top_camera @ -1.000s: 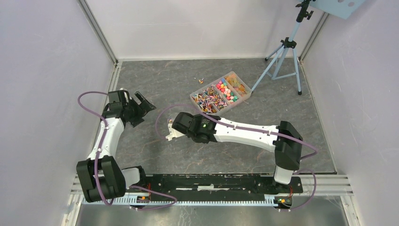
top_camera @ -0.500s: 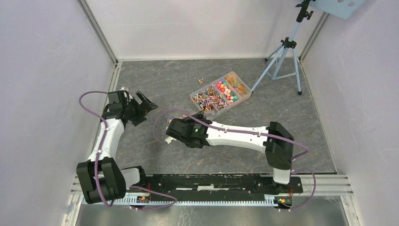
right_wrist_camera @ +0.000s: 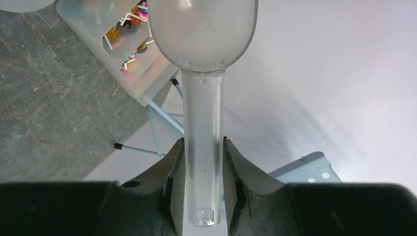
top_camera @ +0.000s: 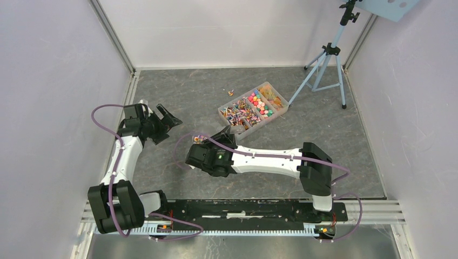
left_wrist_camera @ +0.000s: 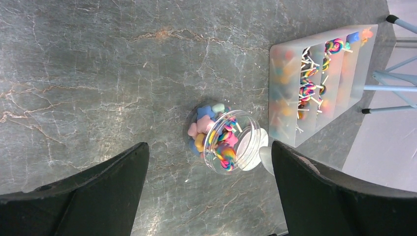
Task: Pack the candies
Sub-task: Place the fake candies in the packing bottle, then place the spatula at the center of the board.
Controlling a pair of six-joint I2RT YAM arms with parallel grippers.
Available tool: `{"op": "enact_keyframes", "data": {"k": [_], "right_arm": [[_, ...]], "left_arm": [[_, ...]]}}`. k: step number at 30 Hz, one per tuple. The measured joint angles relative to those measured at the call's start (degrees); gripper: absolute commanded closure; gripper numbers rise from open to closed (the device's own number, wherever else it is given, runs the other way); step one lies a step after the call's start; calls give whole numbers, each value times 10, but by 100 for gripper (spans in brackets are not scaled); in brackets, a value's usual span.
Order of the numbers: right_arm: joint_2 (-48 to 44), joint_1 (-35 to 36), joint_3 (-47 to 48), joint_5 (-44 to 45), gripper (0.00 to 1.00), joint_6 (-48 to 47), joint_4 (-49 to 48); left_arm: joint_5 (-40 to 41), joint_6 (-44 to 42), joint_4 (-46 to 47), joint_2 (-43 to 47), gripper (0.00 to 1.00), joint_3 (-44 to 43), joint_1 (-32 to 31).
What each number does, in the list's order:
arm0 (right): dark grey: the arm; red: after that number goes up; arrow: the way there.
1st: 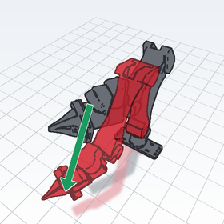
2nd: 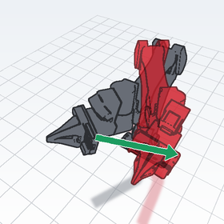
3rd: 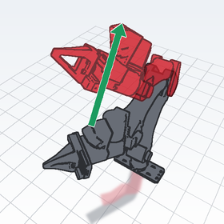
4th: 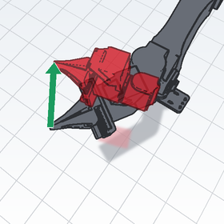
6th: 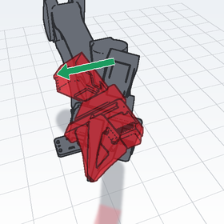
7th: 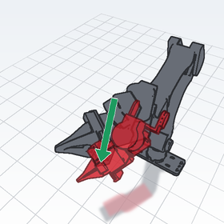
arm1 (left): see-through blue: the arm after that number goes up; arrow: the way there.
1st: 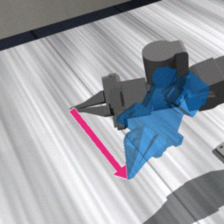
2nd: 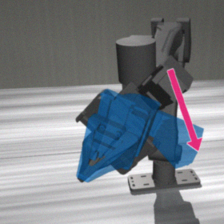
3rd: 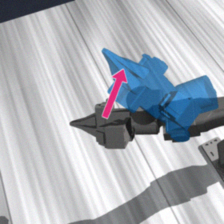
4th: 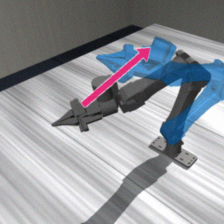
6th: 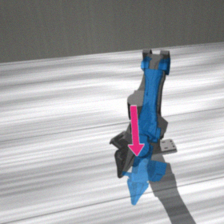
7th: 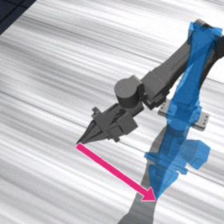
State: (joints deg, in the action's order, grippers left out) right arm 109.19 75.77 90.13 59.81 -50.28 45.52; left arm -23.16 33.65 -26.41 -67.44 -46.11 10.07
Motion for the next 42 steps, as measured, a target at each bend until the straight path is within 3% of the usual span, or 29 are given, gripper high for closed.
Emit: {"op": "enact_keyframes", "data": {"k": [10,17,24,28,30,35,42], "right_arm": [[5,2,15,10,100,7,3],[-18,-24,9,-63,100,148,38],[-253,-119,-189,-148,100,362,38],[-393,-166,-317,-155,94,475,4],[-447,-172,-384,-154,100,532,-19],[-497,-198,-506,-156,100,647,-65],[-527,-245,-625,-150,100,751,-149]], "left_arm": [[-12,0,0,0,0,0,3],[-56,0,21,0,0,4,4],[-119,0,59,14,0,22,4],[-132,-1,70,38,0,23,-2],[-133,-6,71,51,0,23,-11],[-122,-25,47,60,0,4,-68],[-30,-75,-17,86,0,-67,-212]]}}
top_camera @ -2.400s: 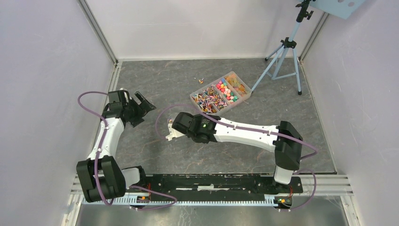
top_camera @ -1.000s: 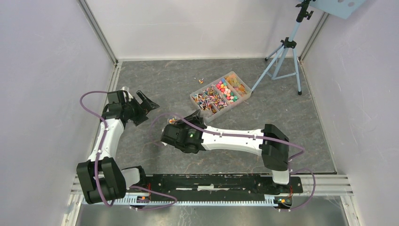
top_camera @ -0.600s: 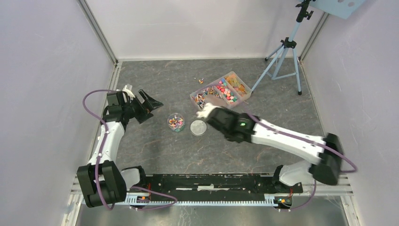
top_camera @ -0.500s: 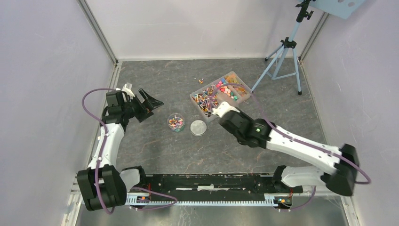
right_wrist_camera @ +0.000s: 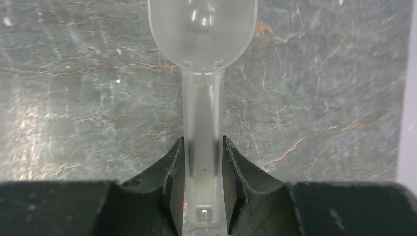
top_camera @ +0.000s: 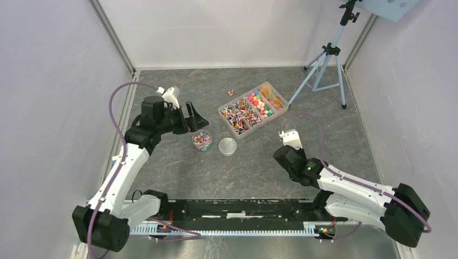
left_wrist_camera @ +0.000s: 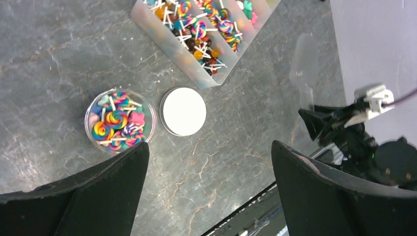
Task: Pack the candies
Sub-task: Place the spatula at the center of the board.
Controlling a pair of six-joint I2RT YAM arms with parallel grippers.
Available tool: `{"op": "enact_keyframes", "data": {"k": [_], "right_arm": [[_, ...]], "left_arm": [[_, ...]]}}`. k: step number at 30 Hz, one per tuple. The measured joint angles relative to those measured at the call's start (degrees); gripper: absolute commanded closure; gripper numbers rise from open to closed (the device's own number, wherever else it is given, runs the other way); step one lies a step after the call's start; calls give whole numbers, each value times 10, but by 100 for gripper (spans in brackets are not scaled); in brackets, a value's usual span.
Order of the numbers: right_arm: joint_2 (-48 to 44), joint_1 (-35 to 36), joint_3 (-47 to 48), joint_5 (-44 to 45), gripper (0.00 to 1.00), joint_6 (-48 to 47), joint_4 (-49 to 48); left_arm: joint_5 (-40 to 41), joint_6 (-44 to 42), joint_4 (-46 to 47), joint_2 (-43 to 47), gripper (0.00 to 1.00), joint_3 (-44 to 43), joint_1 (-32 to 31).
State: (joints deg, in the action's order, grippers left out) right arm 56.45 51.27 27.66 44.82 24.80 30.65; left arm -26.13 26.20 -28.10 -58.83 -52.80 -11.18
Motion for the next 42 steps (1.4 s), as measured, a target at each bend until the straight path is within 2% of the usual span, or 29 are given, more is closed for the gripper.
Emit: {"op": "enact_keyframes", "data": {"k": [6,10,14,18,21,23,26,29,36,37,39,42], "right_arm": [[-17,-103,-74,-61,100,12,-110],[7,-169,-83,-90,100,35,-146],[32,-203,-75,-93,97,66,-167],[53,-230,-63,-101,81,87,-174],[60,-245,-56,-105,75,89,-172],[59,-252,-55,-106,71,87,-167],[44,-260,-55,-111,59,77,-153],[20,-263,-54,-113,52,68,-141],[-62,-263,-33,-116,28,34,-97],[-75,-263,-30,-120,23,24,-92],[-110,-263,-24,-133,3,4,-86],[-168,-264,-20,-173,2,-38,-87]], "left_arm": [[98,-26,-21,-2,0,-27,-101],[172,-31,-36,-45,0,-35,-181],[260,-32,-52,-103,0,-50,-253],[335,-32,-63,-150,0,-69,-305],[375,-32,-65,-176,0,-83,-329],[392,-32,-65,-182,0,-88,-336],[412,-32,-63,-183,0,-90,-337],[427,-32,-56,-182,0,-91,-337],[427,-32,-26,-160,0,-91,-335],[422,-32,-21,-159,1,-91,-335],[408,-33,-18,-166,2,-96,-336],[407,-38,-18,-196,1,-106,-342]]}}
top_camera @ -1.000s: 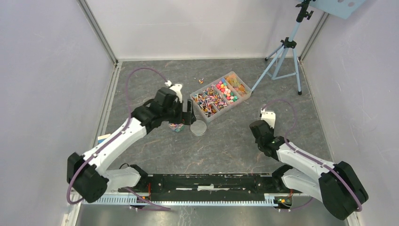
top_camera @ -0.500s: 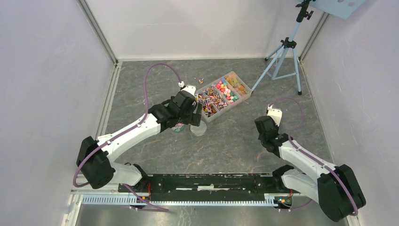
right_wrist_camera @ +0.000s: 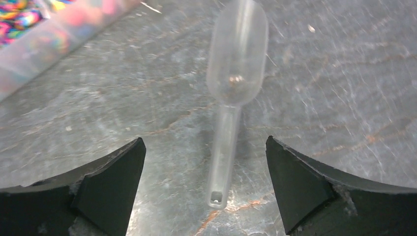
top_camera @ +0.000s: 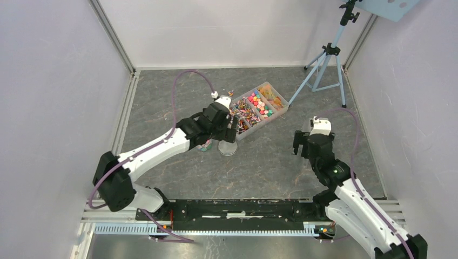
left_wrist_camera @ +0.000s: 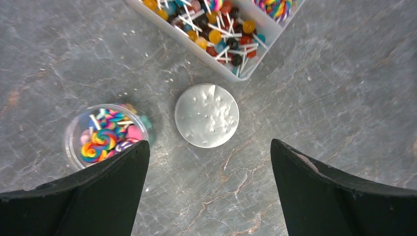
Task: Pack the candies
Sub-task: Place the spatula at the center of the board, then pick up the spatula from the center of the board.
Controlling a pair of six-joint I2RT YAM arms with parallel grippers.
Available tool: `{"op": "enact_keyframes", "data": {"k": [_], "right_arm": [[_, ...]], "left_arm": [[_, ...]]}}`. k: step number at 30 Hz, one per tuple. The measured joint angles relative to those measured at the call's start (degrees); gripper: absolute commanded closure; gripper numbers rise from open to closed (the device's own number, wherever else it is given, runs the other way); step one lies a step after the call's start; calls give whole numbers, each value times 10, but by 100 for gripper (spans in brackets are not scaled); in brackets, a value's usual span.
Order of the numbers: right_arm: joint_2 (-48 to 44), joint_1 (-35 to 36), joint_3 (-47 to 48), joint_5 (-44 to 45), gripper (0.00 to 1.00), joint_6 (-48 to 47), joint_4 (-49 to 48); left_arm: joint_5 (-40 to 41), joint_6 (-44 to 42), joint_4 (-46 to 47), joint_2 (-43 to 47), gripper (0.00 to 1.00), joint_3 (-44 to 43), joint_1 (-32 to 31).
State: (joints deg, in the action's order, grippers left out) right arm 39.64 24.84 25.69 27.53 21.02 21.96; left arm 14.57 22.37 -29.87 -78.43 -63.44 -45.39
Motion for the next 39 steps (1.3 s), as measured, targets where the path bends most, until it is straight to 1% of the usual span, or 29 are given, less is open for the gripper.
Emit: {"op": "enact_keyframes", "data": {"k": [5,11,22,28,36,39], "right_arm": [[-74,0,3,-57,2,-51,1],[-125,0,11,-92,2,-92,3],[-143,0,14,-134,2,-141,12],[-169,-1,16,-152,2,-165,13],[-168,-1,25,-157,2,-179,14],[-165,-1,26,-160,2,-179,14]], "left_arm": [[4,-1,7,-62,0,2,-26],[-7,-23,40,-108,0,12,-30],[-10,-82,56,-213,0,-5,-28],[-18,-99,63,-232,0,-15,-17],[-39,-102,64,-249,0,-16,4],[-46,-104,65,-254,3,-16,4]]}}
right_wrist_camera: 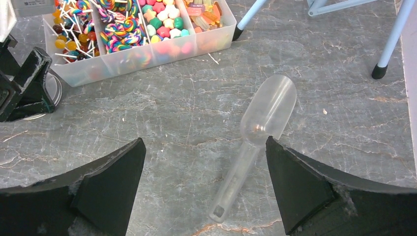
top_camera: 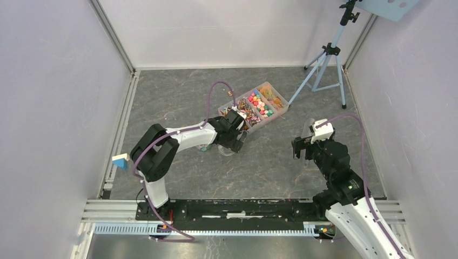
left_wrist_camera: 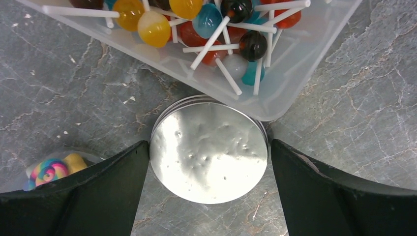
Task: Pack the candies
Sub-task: Pick up the spatula from the center of the board, then close the bottle lid on the packing bottle.
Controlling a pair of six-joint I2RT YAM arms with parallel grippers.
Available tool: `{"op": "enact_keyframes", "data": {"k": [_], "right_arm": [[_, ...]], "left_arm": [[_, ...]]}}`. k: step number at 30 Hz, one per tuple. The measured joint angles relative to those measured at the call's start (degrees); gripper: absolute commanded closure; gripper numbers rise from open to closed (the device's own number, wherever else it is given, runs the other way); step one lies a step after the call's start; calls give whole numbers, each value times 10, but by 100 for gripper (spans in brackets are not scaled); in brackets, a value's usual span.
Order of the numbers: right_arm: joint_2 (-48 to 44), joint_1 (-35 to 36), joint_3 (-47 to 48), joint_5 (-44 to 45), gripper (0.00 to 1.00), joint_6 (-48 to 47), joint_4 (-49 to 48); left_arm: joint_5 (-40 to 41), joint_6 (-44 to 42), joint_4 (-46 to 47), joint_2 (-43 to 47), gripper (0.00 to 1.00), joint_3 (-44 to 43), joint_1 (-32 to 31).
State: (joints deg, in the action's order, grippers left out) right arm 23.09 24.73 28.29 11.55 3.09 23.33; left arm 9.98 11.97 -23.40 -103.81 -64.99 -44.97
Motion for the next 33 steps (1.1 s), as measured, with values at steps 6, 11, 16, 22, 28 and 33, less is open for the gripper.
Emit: {"op": "enact_keyframes", "data": {"k": [6,11,16,22,28,33], "right_arm": [[1,0,0,-3,2,0,0],[2,0,0,-7,2,1,0],[6,0,0,-22,2,2,0],[6,0,0,-41,2,5,-1],[6,0,0,-56,2,7,-1],[5,0,0,-56,2,8,-1]], "left_arm": [[-15,0,1,-6,12,0,0],[-19,0,-3,-4,16,0,0],[-28,0,-17,14,19,0,0],[-31,0,-56,62,20,-25,0],[-30,1,-96,102,20,-81,10],[-26,1,-133,122,21,-98,44]]}}
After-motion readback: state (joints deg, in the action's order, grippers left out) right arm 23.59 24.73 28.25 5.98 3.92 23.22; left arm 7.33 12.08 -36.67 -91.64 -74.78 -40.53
